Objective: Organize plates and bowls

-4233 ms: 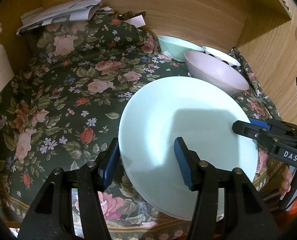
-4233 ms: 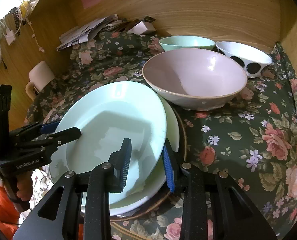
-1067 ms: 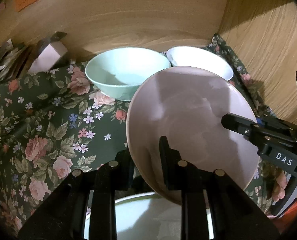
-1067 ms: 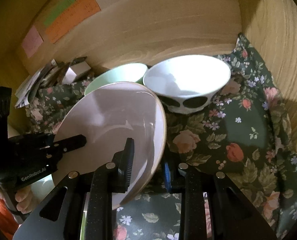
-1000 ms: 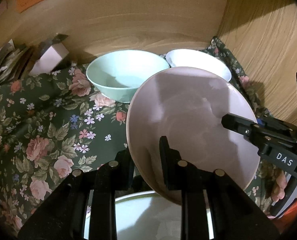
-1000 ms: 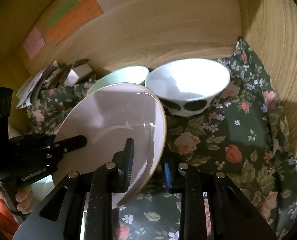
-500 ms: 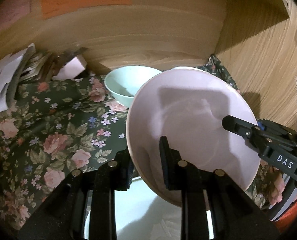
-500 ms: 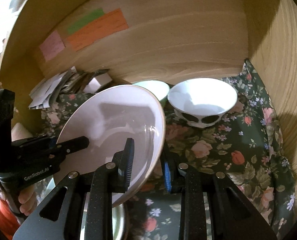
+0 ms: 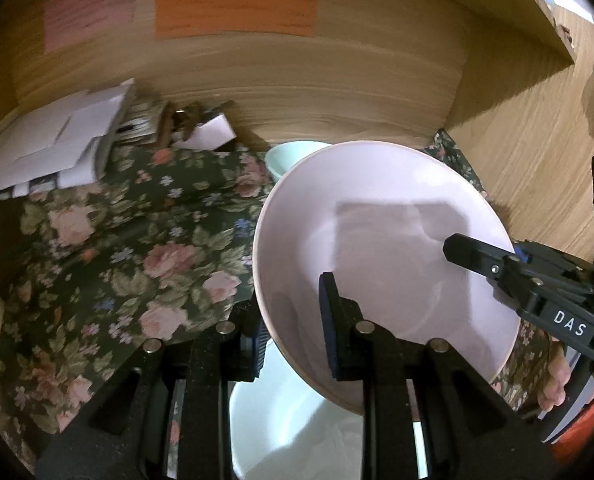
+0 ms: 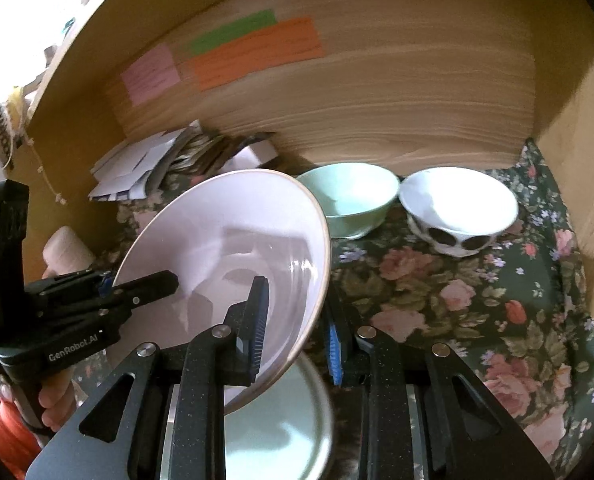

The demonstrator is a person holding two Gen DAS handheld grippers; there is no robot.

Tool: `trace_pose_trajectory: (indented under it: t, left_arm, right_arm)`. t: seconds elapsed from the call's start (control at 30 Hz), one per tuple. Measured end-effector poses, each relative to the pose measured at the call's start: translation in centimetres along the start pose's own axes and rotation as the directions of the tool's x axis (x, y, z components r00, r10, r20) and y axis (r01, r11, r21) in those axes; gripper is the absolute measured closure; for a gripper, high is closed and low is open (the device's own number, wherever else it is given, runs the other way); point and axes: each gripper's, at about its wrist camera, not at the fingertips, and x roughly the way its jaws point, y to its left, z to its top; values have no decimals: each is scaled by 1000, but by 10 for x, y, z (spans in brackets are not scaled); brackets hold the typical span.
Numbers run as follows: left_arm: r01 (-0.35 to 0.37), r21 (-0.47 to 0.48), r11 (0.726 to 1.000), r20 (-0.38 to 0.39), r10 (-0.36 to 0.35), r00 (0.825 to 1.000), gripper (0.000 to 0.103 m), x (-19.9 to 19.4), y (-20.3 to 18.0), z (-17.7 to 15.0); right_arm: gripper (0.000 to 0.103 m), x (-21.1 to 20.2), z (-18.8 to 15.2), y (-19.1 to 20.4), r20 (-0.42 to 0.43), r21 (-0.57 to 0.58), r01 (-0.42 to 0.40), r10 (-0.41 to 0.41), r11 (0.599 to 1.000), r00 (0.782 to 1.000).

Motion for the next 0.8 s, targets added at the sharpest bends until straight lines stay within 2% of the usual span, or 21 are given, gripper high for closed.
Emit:
trace_pose_trajectory:
  t: [0.33, 0.8]
  left_arm:
    - [-51, -53, 997, 35, 53, 998, 80, -33, 34, -22]
    - [-105, -153, 983, 42, 113, 993, 80, -66, 79, -57]
  right_arm:
    - [80, 7, -8, 44, -16, -52, -53, 53, 997, 998]
    - [80, 20, -24, 94, -55, -113, -130, 125, 985, 991]
